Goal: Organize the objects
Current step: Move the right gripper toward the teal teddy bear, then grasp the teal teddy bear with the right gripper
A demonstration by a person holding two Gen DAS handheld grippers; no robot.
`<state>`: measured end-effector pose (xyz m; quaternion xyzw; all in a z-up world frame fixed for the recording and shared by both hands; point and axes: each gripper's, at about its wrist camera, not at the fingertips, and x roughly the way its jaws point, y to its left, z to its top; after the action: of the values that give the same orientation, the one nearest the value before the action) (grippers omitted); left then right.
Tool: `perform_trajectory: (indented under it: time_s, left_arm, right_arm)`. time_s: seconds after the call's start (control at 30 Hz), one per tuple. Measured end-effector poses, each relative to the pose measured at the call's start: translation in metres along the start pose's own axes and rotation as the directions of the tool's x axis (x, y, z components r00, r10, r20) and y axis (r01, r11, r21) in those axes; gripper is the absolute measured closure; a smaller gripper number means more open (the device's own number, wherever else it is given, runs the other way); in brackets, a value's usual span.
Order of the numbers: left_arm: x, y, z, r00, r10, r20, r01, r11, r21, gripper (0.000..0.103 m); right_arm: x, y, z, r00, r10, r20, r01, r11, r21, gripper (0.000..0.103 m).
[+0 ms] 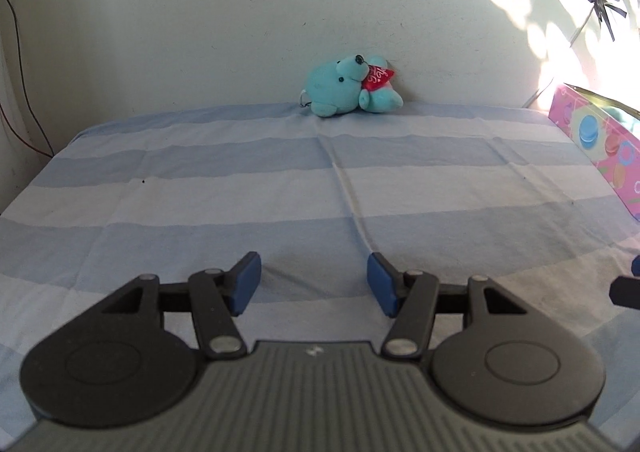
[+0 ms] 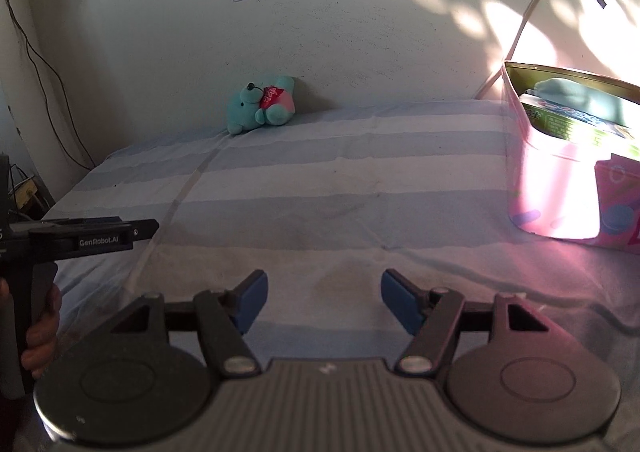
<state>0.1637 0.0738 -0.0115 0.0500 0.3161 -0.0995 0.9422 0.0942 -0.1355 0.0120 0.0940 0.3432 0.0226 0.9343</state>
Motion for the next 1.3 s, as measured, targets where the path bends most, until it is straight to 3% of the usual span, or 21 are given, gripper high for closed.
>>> perform_trajectory:
  time_s: [0.3,0.6,0.77,0.8,0.87,0.9,0.97,1.1,1.2,1.3]
  left_arm:
    - [0.003,0.009,0.001,1.0,-0.013,0.001,0.013,0.998,-0.068,0.036]
    - [0.008,0.013,0.004,1.0,-0.02,-0.006,0.02,0.996,-0.089,0.031]
    - [0.009,0.014,0.005,1.0,-0.03,-0.008,0.029,0.995,-0.092,0.03]
    - [0.009,0.015,0.005,0.999,-0.034,-0.008,0.033,0.995,-0.097,0.03]
    - [0.009,0.016,0.006,0.999,-0.038,-0.008,0.037,0.994,-0.101,0.03]
    - [0.009,0.016,0.006,0.999,-0.039,-0.007,0.038,0.994,-0.103,0.029]
    - [0.009,0.017,0.006,0.999,-0.04,-0.005,0.039,0.994,-0.106,0.029]
    - [0.006,0.02,0.006,0.998,-0.058,0.005,0.059,0.989,-0.138,0.029]
    - [-0.004,0.024,0.007,0.99,-0.126,0.059,0.134,0.976,-0.172,0.029]
    - [-0.018,0.019,0.005,0.962,-0.238,0.132,0.256,0.956,-0.14,0.026]
  right_arm:
    - [0.056,0.028,0.039,0.999,0.037,-0.006,-0.037,0.998,-0.058,0.039]
    - [0.168,0.043,0.133,0.998,0.063,0.008,-0.063,0.997,-0.05,0.039]
    - [0.225,0.053,0.163,0.999,0.043,-0.006,-0.044,0.997,-0.065,0.041]
    - [0.234,0.055,0.167,1.0,0.03,-0.009,-0.031,0.997,-0.071,0.045]
    - [0.246,0.058,0.17,0.999,0.038,-0.017,-0.039,0.995,-0.09,0.062]
    - [0.249,0.06,0.171,0.998,0.047,-0.031,-0.05,0.993,-0.106,0.076]
    - [0.245,0.063,0.168,0.999,0.028,-0.027,-0.032,0.99,-0.141,0.081]
    - [0.205,0.056,0.144,0.996,0.09,-0.025,-0.093,0.984,-0.149,0.082]
    - [0.156,0.043,0.109,0.99,0.131,-0.049,-0.137,0.98,-0.147,0.082]
    - [0.1,0.023,0.066,0.985,0.154,-0.073,-0.164,0.976,-0.14,0.082]
